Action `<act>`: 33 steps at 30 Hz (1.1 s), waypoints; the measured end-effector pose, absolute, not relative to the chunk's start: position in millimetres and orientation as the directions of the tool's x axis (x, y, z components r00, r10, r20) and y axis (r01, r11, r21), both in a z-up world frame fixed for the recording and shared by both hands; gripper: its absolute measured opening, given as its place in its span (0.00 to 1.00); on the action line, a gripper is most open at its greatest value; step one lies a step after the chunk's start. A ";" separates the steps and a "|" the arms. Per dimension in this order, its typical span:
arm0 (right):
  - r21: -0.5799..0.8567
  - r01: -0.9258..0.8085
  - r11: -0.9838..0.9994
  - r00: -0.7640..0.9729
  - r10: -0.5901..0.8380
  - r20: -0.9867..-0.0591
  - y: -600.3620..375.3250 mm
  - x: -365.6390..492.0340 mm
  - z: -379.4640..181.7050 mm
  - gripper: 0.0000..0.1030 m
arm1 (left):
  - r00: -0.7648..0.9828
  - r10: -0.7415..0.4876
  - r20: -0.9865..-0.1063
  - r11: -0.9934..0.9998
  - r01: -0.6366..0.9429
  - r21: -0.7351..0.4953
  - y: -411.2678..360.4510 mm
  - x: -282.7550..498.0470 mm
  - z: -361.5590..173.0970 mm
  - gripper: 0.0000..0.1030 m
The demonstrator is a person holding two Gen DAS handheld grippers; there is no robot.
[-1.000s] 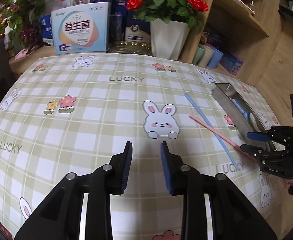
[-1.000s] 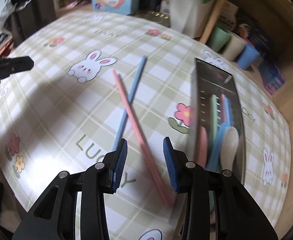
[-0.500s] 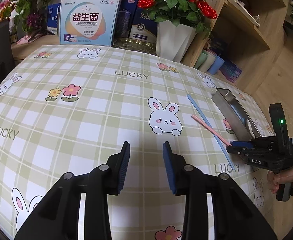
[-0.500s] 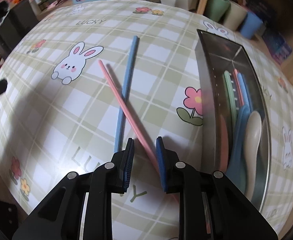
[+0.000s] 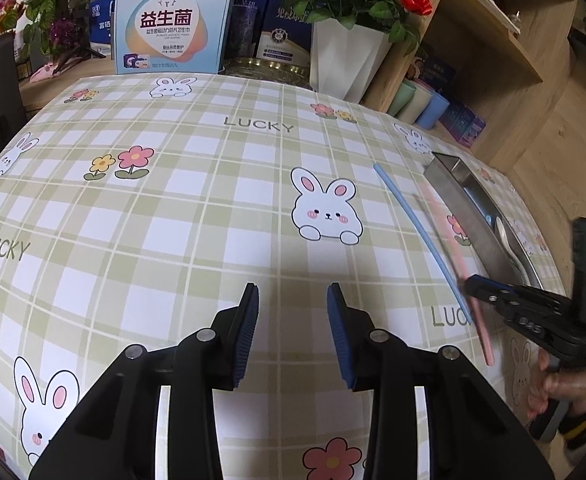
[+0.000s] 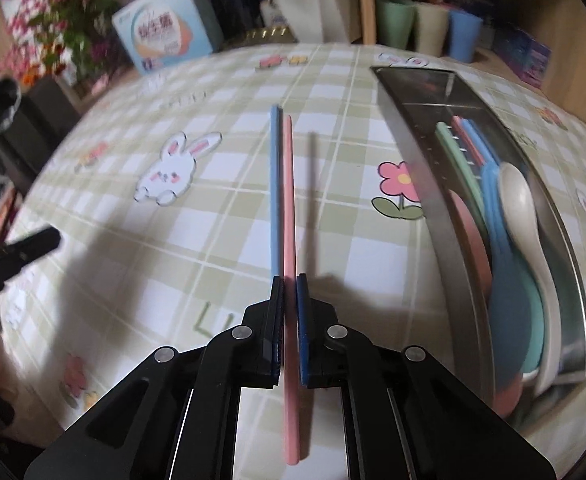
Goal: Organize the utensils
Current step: 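Lift the pink chopstick with the right tool while the left tool grasps the blue chopstick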
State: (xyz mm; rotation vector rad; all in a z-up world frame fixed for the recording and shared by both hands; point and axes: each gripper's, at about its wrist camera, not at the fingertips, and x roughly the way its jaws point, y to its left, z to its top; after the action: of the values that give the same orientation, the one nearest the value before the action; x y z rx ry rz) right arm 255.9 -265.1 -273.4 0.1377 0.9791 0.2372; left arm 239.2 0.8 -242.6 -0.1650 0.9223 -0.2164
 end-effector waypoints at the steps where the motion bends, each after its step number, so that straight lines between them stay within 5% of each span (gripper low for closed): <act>1: 0.240 -0.120 0.963 0.556 0.266 -0.788 -268.4 250.1 -270.5 0.06 | 0.580 -0.255 -0.774 0.966 0.116 -0.231 -1.0 239.8 -243.2 0.34; 14: 0.327 -0.040 0.944 0.762 0.241 -0.601 -331.1 216.1 -216.4 0.06 | 0.509 -0.285 -0.813 0.955 0.220 -0.197 -91.5 279.0 -234.7 0.34; 33: 0.442 0.089 0.893 0.813 0.191 -0.549 -411.6 191.9 -230.7 0.06 | 0.447 -0.174 -0.878 0.982 0.141 -0.124 -180.4 359.8 -274.1 0.33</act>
State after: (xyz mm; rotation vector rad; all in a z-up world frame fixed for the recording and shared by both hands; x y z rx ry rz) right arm 191.9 -411.6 -230.7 0.4723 0.6244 0.0570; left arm 359.8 -180.4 -274.1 -0.0344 1.0907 -0.1950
